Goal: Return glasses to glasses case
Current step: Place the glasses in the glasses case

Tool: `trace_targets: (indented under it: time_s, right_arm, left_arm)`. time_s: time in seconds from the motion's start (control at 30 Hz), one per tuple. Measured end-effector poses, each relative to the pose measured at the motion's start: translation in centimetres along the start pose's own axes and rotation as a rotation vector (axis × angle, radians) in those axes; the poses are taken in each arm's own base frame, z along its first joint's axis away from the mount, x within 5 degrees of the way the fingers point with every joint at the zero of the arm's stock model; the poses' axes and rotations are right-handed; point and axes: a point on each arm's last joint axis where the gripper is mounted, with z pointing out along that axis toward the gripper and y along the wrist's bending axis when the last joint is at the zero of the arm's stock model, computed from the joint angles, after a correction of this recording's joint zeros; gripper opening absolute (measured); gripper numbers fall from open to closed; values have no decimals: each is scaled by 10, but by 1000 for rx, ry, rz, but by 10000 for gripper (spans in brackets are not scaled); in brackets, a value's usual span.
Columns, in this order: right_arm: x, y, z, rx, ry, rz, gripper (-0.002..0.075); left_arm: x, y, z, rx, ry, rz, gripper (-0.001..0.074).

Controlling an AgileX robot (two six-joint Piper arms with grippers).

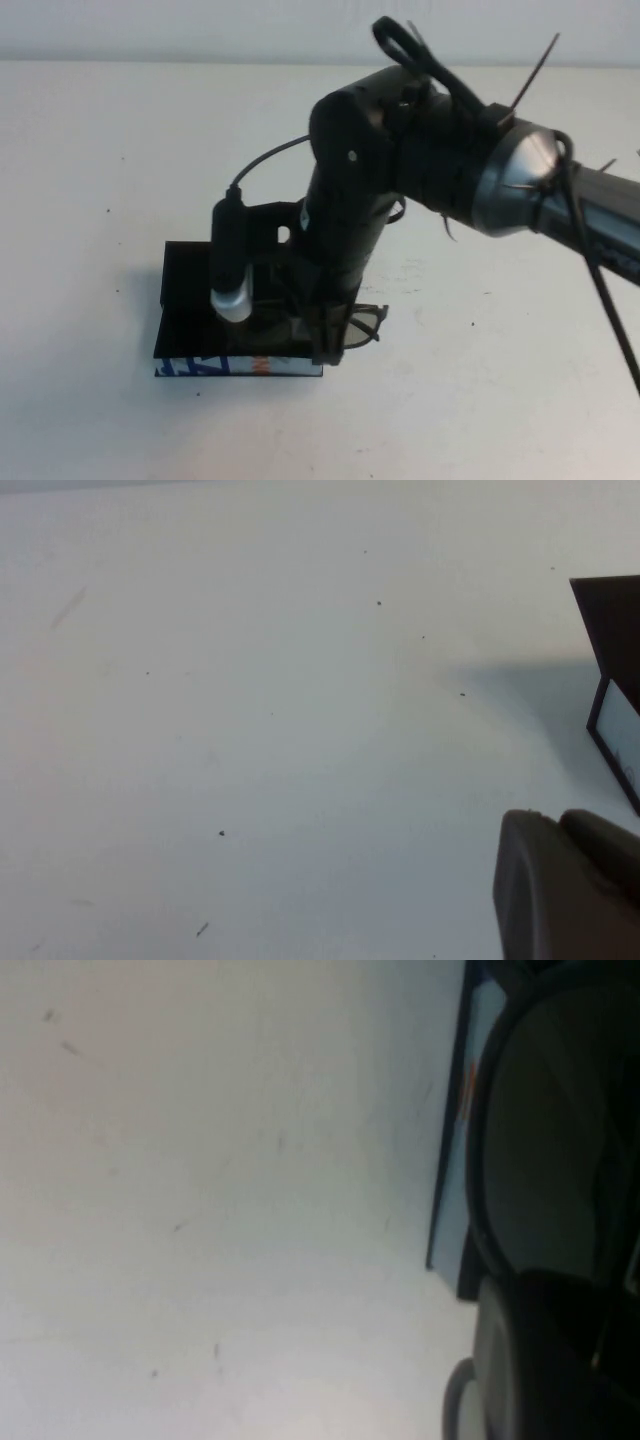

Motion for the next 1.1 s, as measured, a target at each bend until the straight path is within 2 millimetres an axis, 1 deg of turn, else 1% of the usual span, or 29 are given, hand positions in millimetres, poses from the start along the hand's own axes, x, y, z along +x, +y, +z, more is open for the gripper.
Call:
trace_targets:
  time_s: [0.17,0.3,0.53,0.67,0.93,1.1]
  right_arm:
    - [-27,-14,22,11,-18,-12,50]
    - [-38,-20,33,17,-27,-25,50]
    - [-43,-26,43,18,-24,-30,50]
    - [-47,-26,41,28,-36,-37,50]
    - [-48,-27,40,31,-39,-38,50]
    - [-48,-28,50,18,-26,-36,50]
  left_arm:
    - [0,0,0,0,0,0,0]
    - [0,0,0,0,0,0,0]
    - [0,0,0,0,0,0,0]
    - [0,0,0,0,0,0,0]
    - [0,0,0,0,0,0,0]
    - [0,0,0,0,0,0,0]
